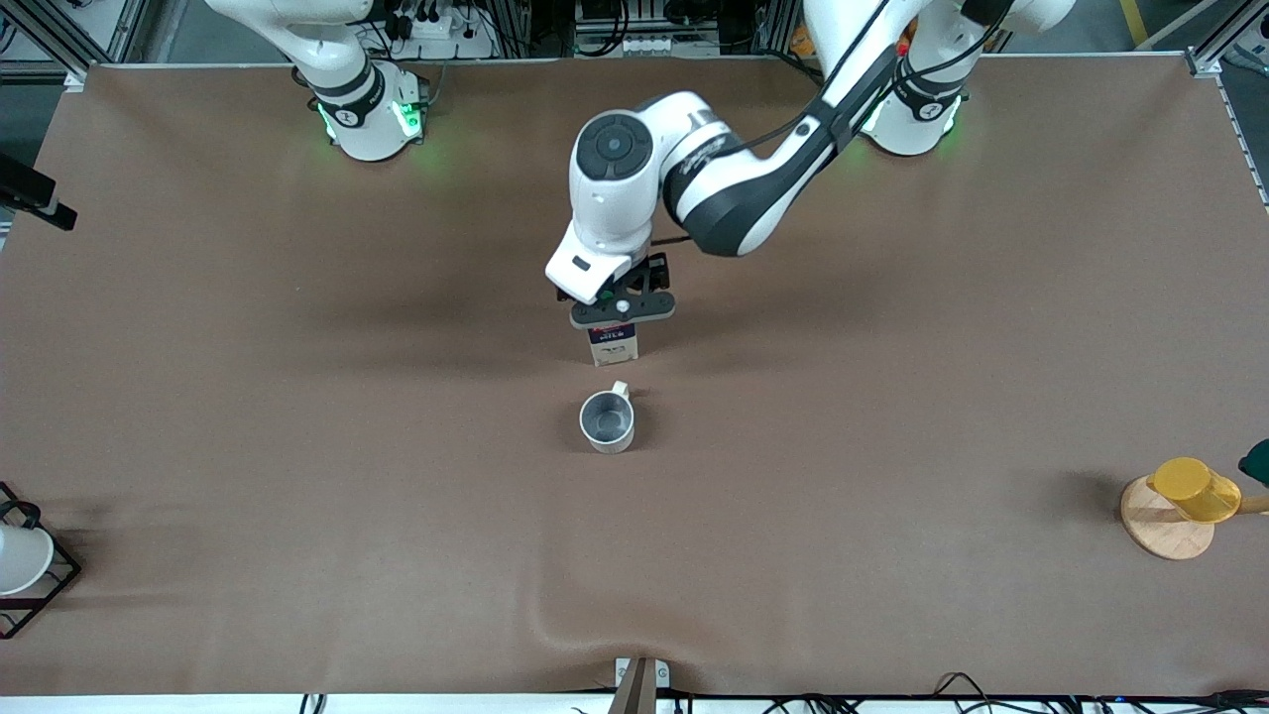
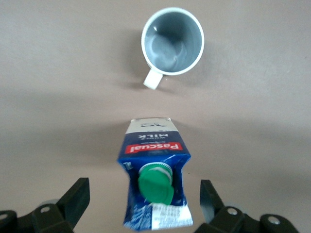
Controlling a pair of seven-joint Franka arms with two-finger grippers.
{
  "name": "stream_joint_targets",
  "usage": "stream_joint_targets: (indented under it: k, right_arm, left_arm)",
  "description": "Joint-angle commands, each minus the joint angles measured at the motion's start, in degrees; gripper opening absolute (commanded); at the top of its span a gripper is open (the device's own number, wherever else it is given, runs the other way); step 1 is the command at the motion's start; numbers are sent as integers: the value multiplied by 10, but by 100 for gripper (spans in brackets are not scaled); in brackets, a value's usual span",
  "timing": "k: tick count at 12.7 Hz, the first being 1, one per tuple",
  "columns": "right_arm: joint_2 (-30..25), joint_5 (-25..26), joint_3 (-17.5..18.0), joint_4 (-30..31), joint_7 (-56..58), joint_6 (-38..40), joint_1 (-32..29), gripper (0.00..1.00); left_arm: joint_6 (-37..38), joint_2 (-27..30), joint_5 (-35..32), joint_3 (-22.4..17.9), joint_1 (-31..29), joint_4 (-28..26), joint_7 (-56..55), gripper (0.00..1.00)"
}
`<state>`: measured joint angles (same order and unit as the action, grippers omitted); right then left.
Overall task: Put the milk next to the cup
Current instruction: 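Lower the carton beside the mug and open the left gripper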
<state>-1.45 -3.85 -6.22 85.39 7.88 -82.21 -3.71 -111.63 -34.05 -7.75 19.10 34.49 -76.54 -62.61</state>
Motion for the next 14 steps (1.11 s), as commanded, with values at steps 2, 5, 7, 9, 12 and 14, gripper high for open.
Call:
stream_joint_targets:
  k: [2, 5, 7, 9, 12, 14]
  right_arm:
    - [22, -8, 50, 14, -12, -22, -26, 100]
    - [20, -1, 109, 29, -22, -11, -73, 100]
    - [12, 1, 107, 32, -72, 28, -66, 100]
    - [2, 16, 100, 34, -69, 37, -53, 100]
    - [2, 37, 97, 32, -58, 22, -34, 100]
    - [4, 36, 91, 33, -58, 6, -29, 100]
  left_arm:
    - [76, 77, 1, 2, -66, -19, 8, 100]
    - [122, 109, 0, 2, -124, -31, 44, 100]
    - [122, 155, -2, 2, -183, -77, 105, 100]
    - [119, 183, -8, 2, -217, -96, 133, 100]
    - [119, 240, -10, 2, -283, -133, 182, 100]
    - [101, 282, -10, 2, -311, -182, 210, 100]
